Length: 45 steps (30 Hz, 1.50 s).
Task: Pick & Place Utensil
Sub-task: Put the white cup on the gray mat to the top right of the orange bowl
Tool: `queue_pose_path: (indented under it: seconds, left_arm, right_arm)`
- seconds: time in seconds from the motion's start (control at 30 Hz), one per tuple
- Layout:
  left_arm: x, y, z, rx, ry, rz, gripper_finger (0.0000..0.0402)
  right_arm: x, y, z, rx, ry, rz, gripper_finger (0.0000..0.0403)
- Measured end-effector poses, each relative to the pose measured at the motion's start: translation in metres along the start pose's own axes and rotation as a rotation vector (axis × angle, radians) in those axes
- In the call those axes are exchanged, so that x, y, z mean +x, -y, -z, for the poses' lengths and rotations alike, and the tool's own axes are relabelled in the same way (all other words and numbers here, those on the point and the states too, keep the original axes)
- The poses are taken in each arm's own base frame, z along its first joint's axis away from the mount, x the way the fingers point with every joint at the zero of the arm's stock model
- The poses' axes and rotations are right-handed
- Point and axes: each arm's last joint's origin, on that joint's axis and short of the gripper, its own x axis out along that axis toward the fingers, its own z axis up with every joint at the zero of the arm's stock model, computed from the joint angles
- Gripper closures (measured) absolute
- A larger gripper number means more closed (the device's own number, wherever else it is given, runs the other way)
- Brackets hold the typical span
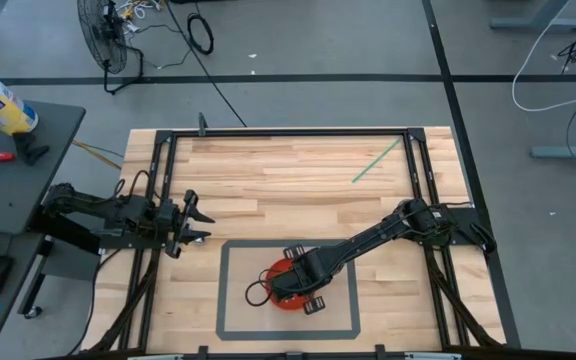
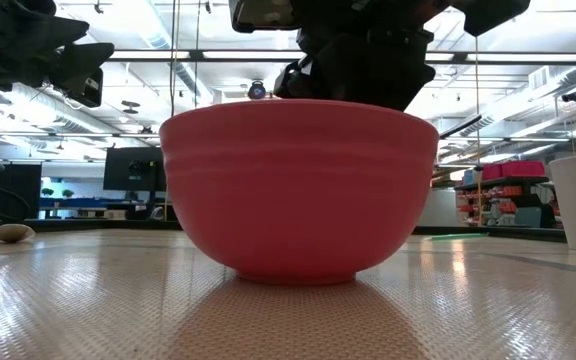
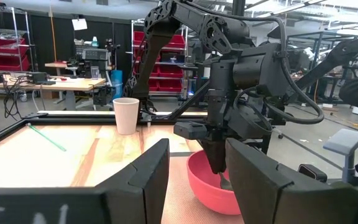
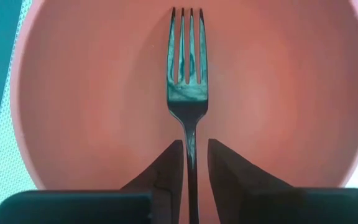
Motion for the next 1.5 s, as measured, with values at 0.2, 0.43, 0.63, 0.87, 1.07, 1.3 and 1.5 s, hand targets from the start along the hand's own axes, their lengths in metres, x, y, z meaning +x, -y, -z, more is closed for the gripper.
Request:
queue_pose_path:
  seconds: [0.2,0.43,0.63,0.87,1.07,1.3,1.5]
  left_arm:
    - [0.000,0.000,0.000,0.000,0.000,0.000,0.0239]
    - [0.000,0.000,0.000,0.000,0.000,0.000,0.0239]
    - [0.000,0.000,0.000,0.000,-0.001,0.000,0.0239]
    - [0.000,0.000,0.000,0.000,0.000,0.000,0.0239]
    - [0.000,0.000,0.000,0.000,0.000,0.000,0.0239]
    - [0.000,0.000,0.000,0.000,0.000,0.000,0.0239]
    - [0.000,0.000,0.000,0.000,0.000,0.000,0.0239]
  right_arm:
    - [-0.007,0.000,-0.001,0.002,0.026,-0.001,0.0325]
    - [-0.031,0.002,-0.002,0.007,0.107,0.006,0.0325]
    - [-0.084,0.014,0.010,0.029,0.182,0.108,0.0325]
    - [-0.139,0.051,0.049,0.117,0.162,0.305,0.0325]
    - [-0.146,0.095,0.103,0.243,0.107,0.342,0.0325]
    - [-0.121,0.150,0.170,0.365,-0.043,0.317,0.0325]
    - [-0.088,0.188,0.212,0.386,-0.180,0.288,0.0325]
